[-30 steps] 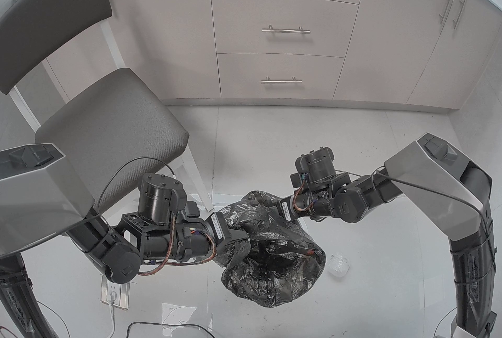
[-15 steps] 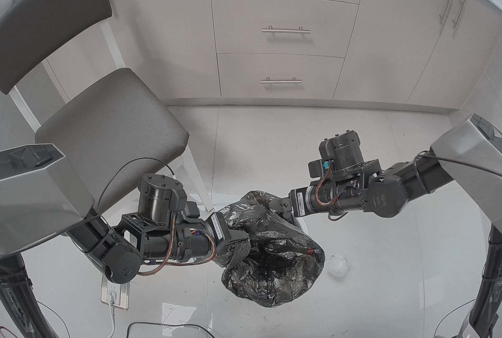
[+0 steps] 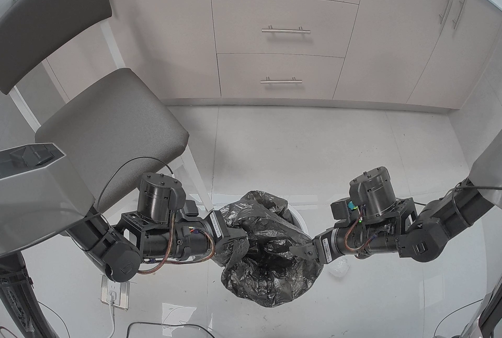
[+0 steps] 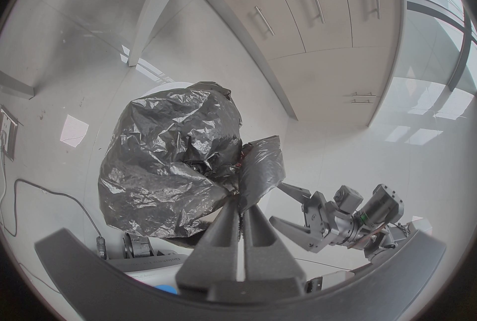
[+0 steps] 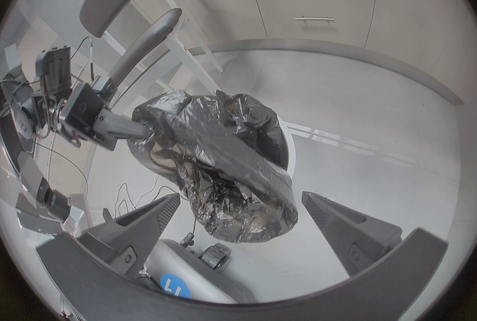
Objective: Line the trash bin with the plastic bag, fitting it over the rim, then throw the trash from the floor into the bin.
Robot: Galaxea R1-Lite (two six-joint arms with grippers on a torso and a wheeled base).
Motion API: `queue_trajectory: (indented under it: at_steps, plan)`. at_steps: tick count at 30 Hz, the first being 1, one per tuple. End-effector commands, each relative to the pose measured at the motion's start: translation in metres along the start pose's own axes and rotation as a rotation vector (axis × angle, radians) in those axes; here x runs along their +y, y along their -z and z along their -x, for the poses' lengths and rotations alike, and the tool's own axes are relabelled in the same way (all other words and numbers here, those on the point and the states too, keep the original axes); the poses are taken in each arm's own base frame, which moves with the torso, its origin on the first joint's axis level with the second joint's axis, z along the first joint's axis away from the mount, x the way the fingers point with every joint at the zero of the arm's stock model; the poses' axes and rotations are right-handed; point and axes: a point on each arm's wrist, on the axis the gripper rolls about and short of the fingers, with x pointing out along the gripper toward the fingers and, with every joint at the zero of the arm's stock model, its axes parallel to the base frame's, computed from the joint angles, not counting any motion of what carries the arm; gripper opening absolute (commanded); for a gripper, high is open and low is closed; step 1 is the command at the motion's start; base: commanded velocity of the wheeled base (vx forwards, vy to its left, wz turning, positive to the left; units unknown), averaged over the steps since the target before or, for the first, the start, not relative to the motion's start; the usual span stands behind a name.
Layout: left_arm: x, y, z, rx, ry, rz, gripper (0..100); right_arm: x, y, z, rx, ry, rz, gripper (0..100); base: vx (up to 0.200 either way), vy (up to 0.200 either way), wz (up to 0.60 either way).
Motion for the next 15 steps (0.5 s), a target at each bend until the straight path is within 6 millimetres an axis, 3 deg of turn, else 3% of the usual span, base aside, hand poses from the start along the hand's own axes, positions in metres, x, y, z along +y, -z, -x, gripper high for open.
queue_trajectory:
  at_steps: [1, 5, 15]
  plan:
    - [0.002, 0.000, -0.001, 0.000, -0.003, 0.002, 0, 0.008, 0.008, 0.004, 0.021, -0.016, 0.018, 100, 0.000, 0.000, 0.00]
    - [0.001, 0.000, -0.001, -0.003, 0.001, 0.000, 0, 0.007, 0.013, -0.007, 0.048, 0.000, 0.018, 100, 0.000, 0.000, 0.00]
    - [0.002, 0.001, -0.001, -0.012, 0.017, -0.006, 0, -0.011, 0.016, -0.058, 0.030, 0.077, 0.011, 100, 0.000, 0.000, 0.00]
